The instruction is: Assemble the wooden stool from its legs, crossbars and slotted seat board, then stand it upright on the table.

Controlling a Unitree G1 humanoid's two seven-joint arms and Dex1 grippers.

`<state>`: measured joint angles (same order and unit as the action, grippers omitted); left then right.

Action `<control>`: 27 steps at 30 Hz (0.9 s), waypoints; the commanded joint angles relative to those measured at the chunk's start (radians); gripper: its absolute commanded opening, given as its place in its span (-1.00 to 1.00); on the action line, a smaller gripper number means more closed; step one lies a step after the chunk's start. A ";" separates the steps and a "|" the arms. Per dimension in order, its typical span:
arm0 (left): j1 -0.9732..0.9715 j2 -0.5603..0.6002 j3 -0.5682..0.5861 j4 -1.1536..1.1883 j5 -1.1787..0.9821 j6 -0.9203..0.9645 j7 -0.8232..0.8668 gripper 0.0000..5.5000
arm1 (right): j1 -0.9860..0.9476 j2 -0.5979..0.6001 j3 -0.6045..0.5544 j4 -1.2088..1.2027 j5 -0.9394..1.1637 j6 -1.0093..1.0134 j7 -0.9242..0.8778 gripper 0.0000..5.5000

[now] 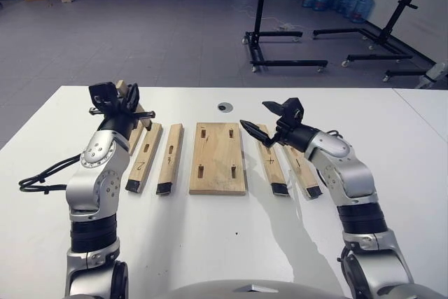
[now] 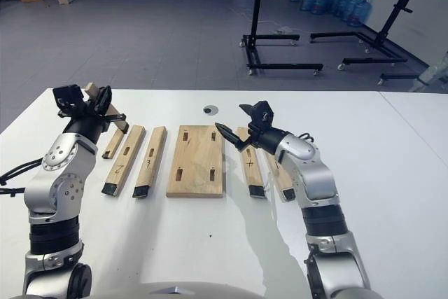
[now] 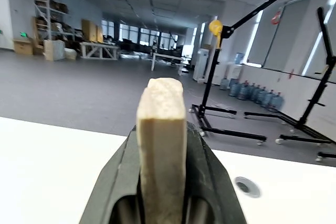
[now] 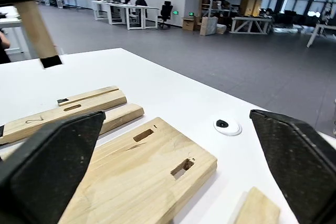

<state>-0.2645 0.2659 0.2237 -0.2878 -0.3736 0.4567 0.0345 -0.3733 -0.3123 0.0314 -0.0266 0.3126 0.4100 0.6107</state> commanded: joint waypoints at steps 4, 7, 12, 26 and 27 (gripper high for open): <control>0.033 0.000 0.011 0.222 0.065 -0.176 -0.099 -0.86 | 0.019 0.031 -0.014 -0.006 -0.002 0.027 -0.071 0.96; 0.027 -0.026 0.014 0.314 0.056 -0.241 -0.145 -0.86 | 0.015 0.031 -0.017 -0.008 0.002 0.025 -0.078 0.96; -0.002 -0.038 0.021 0.455 0.071 -0.338 -0.188 -0.86 | 0.016 0.038 -0.014 -0.004 0.000 0.019 -0.082 0.96; -0.043 -0.046 0.009 0.642 0.110 -0.474 -0.247 -0.86 | 0.019 0.048 0.003 0.006 -0.008 0.007 -0.083 0.96; -0.037 -0.047 0.006 0.647 0.113 -0.478 -0.250 -0.86 | 0.021 0.048 0.004 0.005 -0.008 0.007 -0.083 0.96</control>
<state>-0.2973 0.2245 0.2400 0.3375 -0.2703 -0.0189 -0.2056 -0.3589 -0.2647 0.0352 -0.0214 0.3125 0.4225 0.5296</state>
